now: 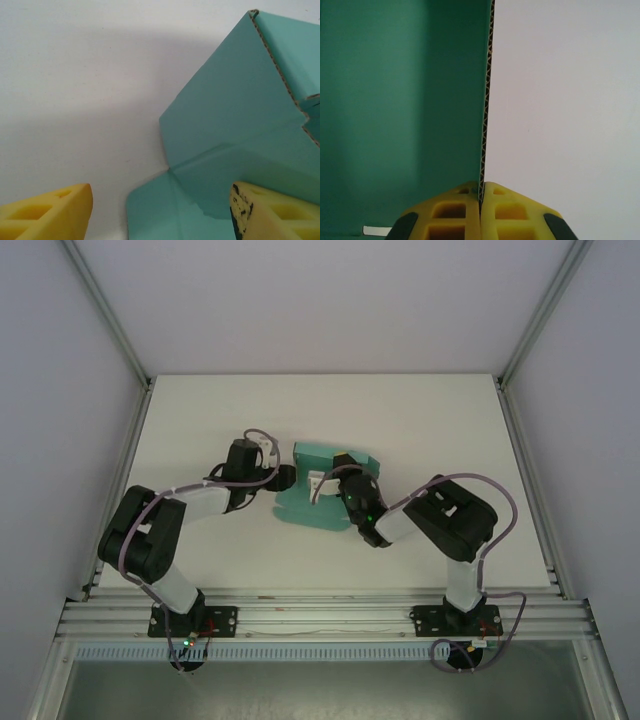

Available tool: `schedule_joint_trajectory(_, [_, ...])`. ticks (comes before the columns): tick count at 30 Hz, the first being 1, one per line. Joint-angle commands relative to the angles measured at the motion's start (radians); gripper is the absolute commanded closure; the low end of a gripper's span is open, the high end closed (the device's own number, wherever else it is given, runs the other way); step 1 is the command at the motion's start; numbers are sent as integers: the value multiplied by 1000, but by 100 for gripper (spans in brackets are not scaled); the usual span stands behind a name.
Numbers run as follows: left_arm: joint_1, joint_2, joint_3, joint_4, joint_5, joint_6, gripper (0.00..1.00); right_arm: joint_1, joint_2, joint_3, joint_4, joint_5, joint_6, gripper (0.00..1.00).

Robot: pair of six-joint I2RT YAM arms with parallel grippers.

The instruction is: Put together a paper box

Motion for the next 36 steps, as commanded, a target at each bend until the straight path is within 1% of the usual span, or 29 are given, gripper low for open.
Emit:
schedule_joint_trajectory(1, [-15, 25, -8, 126, -35, 42, 30, -5, -2, -6, -71, 7, 27, 100])
schedule_joint_trajectory(5, [-30, 49, -26, 254, -57, 47, 35, -5, -6, 2, -120, -8, 44, 100])
schedule_joint_trajectory(6, [-30, 56, -26, 275, -46, 54, 35, -5, -8, 4, -131, -11, 50, 100])
schedule_joint_trajectory(10, [-35, 95, 10, 278, -13, 69, 36, -5, -21, 13, -181, -26, 80, 100])
schedule_joint_trajectory(13, [-41, 130, 28, 290, 3, 70, 38, -5, -24, 16, -193, -32, 88, 100])
schedule_joint_trajectory(17, [-48, 165, 65, 270, -18, 73, 39, -5, -29, 16, -209, -45, 88, 100])
schedule_joint_trajectory(20, [-55, 187, 102, 241, -25, 79, 43, -5, -42, 25, -259, -54, 116, 100])
schedule_joint_trajectory(22, [-57, 198, 125, 215, -23, 87, 48, -6, -48, 33, -305, -61, 137, 100])
schedule_joint_trajectory(24, [-57, 208, 139, 202, -38, 89, 57, -5, -52, 41, -342, -68, 153, 100])
schedule_joint_trajectory(28, [-61, 214, 148, 186, -69, 98, 71, -4, -47, 55, -357, -62, 166, 100])
schedule_joint_trajectory(30, [-67, 213, 141, 191, -125, 92, 83, -6, -53, 60, -361, -57, 187, 100])
schedule_joint_trajectory(31, [-74, 212, 138, 193, -161, 90, 86, -4, -58, 63, -369, -51, 205, 100])
schedule_joint_trajectory(33, [-88, 211, 132, 188, -228, 92, 95, 1, -78, 71, -410, -37, 261, 100])
schedule_joint_trajectory(34, [-96, 211, 125, 193, -257, 94, 100, 6, -92, 76, -435, -30, 303, 97])
schedule_joint_trajectory(35, [-104, 212, 121, 196, -277, 96, 100, 11, -105, 76, -451, -24, 346, 92])
schedule_joint_trajectory(36, [-111, 214, 116, 198, -288, 104, 100, 17, -121, 73, -467, -20, 390, 84])
